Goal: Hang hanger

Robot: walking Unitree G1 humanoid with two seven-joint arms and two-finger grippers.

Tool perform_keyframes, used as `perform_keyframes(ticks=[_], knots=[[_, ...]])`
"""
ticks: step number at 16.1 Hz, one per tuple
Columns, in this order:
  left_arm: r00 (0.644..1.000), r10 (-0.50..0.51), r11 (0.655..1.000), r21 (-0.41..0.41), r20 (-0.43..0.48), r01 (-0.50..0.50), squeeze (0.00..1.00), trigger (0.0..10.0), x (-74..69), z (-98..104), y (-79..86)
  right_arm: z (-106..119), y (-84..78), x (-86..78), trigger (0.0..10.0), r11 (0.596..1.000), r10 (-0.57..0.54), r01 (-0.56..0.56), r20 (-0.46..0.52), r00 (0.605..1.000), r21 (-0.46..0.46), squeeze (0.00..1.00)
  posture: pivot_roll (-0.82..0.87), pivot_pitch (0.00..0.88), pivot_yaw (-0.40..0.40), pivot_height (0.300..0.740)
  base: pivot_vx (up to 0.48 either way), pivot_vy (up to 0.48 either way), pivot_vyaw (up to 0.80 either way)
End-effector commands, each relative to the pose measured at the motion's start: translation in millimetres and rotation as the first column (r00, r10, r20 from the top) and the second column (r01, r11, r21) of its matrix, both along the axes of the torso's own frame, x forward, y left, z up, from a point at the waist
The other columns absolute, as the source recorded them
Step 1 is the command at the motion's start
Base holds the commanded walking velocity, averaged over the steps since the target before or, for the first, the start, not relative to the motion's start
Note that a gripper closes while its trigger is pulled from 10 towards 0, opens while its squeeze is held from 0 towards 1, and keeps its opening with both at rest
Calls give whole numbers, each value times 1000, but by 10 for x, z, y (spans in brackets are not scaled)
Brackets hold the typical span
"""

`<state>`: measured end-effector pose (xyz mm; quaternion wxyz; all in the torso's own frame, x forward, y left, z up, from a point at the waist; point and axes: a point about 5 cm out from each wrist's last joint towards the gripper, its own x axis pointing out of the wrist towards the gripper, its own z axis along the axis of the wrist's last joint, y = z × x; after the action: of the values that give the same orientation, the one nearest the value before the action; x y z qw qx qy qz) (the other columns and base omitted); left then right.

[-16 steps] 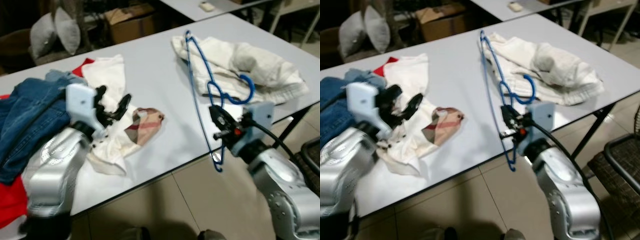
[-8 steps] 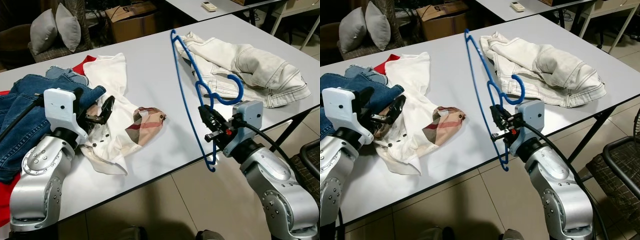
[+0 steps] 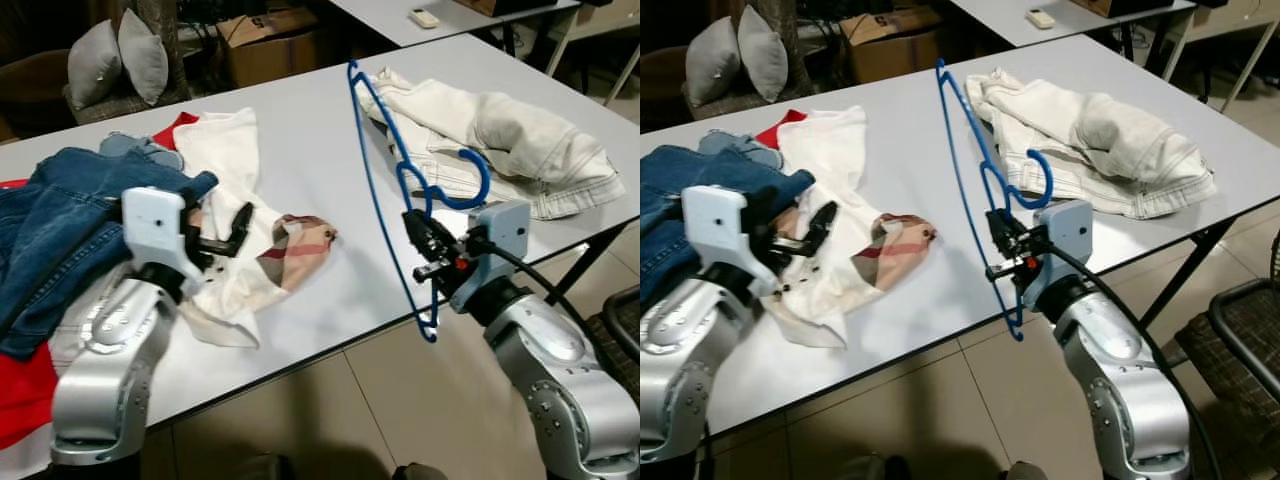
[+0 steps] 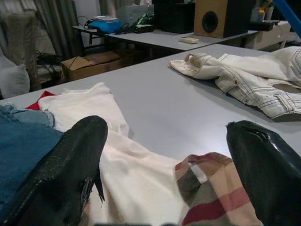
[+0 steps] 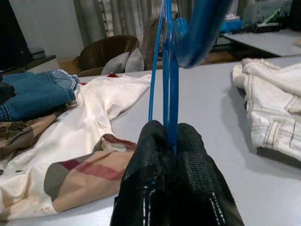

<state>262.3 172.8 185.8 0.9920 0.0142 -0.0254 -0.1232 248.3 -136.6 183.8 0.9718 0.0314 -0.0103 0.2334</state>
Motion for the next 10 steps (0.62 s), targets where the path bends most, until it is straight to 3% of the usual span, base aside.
perform_keyframes(ticks=[1,7,10], knots=[[999,42,999,17,9,-42,0,10000,-17,34,67,-4,36,26,10000,1000,15,-15,7,1000,0,0,-102,50,82,740,0,428,0],[998,63,998,26,8,-64,0,10000,-6,39,99,3,22,33,10000,1000,-8,8,4,1000,17,0,-101,60,86,740,0,412,0],[994,111,991,66,14,-112,0,10000,52,69,189,4,12,38,10000,1000,-17,17,2,1000,9,0,-102,63,94,740,0,355,0]])
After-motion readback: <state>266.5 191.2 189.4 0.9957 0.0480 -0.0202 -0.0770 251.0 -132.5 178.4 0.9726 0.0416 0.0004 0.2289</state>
